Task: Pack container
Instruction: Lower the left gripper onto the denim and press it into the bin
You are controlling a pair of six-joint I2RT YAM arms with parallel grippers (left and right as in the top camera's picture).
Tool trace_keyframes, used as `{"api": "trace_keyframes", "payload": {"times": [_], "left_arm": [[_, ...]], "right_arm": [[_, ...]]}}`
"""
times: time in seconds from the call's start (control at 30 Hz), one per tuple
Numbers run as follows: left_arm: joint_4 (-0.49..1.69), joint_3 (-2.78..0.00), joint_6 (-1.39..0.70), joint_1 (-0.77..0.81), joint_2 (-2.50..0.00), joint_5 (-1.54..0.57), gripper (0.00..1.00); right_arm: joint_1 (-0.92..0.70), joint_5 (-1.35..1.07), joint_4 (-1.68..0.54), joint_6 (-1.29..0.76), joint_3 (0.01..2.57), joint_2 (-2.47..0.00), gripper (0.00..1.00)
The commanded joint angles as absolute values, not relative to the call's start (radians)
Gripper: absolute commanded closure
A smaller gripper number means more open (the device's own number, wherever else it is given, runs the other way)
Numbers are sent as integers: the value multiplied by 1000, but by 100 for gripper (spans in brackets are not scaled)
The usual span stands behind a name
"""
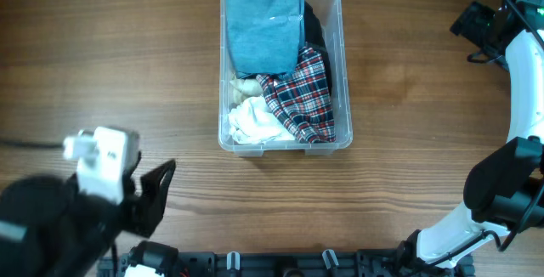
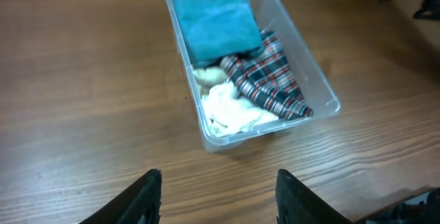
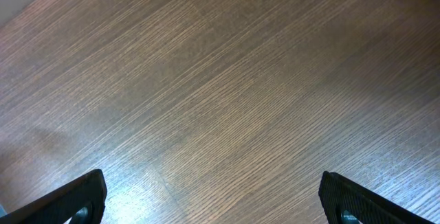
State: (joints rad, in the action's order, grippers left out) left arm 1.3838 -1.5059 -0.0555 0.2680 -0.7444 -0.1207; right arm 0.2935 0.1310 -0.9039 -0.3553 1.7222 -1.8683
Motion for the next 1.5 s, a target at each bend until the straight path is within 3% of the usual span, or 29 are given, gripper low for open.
{"api": "trace_keyframes", "payload": {"times": [0.0,0.1,0.17,0.37,0.47,0.57,0.77,0.93,1.23,1.47], "left_arm": [[1382,-1501,-30,263,-656,-133,46],[1332,-1469,-30,263,-608,-133,47],[1222,-1417,-42,263,-600,-133,54],[763,-1193,-65,263,-693,-222,53],[557,-1148,-67,263,-854,-235,57],[307,-1148,-68,266,-1073,-239,69],[-244,-1148,-303,266,-1544,-243,77],[-361,-1148,-330,282,-1745,-258,81],[-348,-1148,-330,316,-1876,-257,87],[-288,-1148,-330,318,-1950,-258,82]], "right_arm": [[292,122,-901,-369,1720,-1882,0],[292,122,-901,-369,1720,-1882,0],[292,122,-901,-369,1720,-1882,0],[292,122,-901,-368,1720,-1882,0],[292,122,-901,-369,1720,-1882,0],[292,122,-901,-368,1720,-1882,0],[292,122,-901,-369,1720,-1882,0],[292,122,-901,-368,1720,-1882,0],[292,122,-901,-369,1720,-1882,0],[292,122,-901,-369,1720,-1882,0]]}}
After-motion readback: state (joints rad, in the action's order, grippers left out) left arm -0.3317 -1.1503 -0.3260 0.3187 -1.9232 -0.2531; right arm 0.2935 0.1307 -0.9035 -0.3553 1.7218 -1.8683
